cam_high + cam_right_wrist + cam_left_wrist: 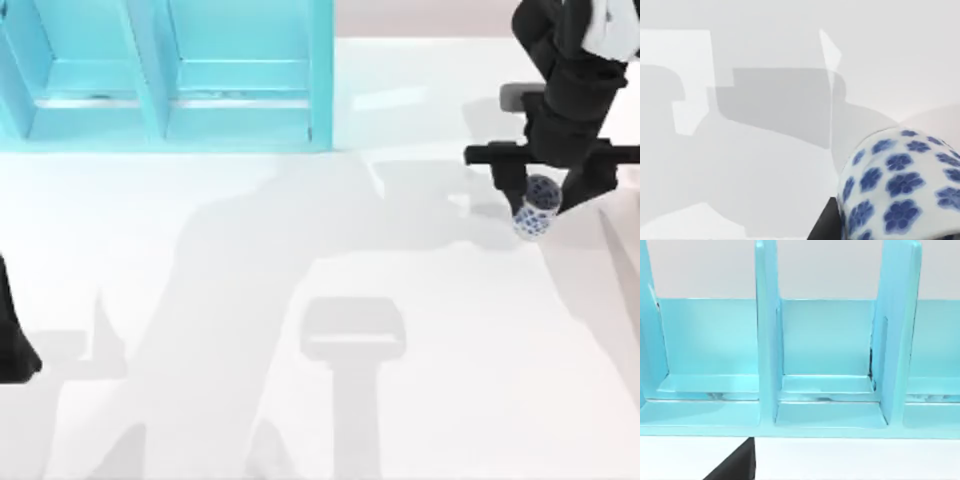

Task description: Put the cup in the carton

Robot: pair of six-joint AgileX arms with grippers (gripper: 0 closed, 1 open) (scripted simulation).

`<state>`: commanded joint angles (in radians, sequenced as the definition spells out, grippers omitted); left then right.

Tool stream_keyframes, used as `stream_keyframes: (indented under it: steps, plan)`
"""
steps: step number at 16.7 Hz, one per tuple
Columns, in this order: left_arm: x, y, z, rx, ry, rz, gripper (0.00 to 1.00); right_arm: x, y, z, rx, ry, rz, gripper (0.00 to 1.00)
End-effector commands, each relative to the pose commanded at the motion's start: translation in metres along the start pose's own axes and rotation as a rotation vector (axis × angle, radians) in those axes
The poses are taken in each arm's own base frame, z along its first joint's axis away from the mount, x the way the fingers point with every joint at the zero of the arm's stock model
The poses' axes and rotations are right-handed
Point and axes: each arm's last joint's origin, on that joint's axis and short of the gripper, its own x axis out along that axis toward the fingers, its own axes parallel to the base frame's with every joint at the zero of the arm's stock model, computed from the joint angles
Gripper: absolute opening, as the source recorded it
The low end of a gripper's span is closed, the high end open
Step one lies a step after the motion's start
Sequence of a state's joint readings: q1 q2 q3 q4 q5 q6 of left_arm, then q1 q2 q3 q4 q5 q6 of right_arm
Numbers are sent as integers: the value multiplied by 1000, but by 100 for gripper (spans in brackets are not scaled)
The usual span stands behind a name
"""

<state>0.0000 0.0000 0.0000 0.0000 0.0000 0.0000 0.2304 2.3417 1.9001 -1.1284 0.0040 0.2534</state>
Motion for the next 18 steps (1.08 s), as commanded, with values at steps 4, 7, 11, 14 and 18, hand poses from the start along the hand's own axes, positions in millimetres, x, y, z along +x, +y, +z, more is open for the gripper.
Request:
stream_keyframes:
  steps: [4, 7, 11, 14, 18]
  plan:
    - [0, 0, 0, 0, 0, 0, 100, -32, -9, 4, -66, -75, 38, 0]
    - [0, 0, 0, 0, 0, 0, 100, -68, -40, 0, -148, -158, 39, 0]
    - [0, 0, 0, 0, 0, 0, 100, -99, -94, -12, -169, -219, -1, 0]
    - [0, 0, 0, 0, 0, 0, 100, -112, -154, -35, -100, -172, -31, 0]
    - [0, 0, 0, 0, 0, 0, 100, -132, -234, -88, -27, -53, -27, 0]
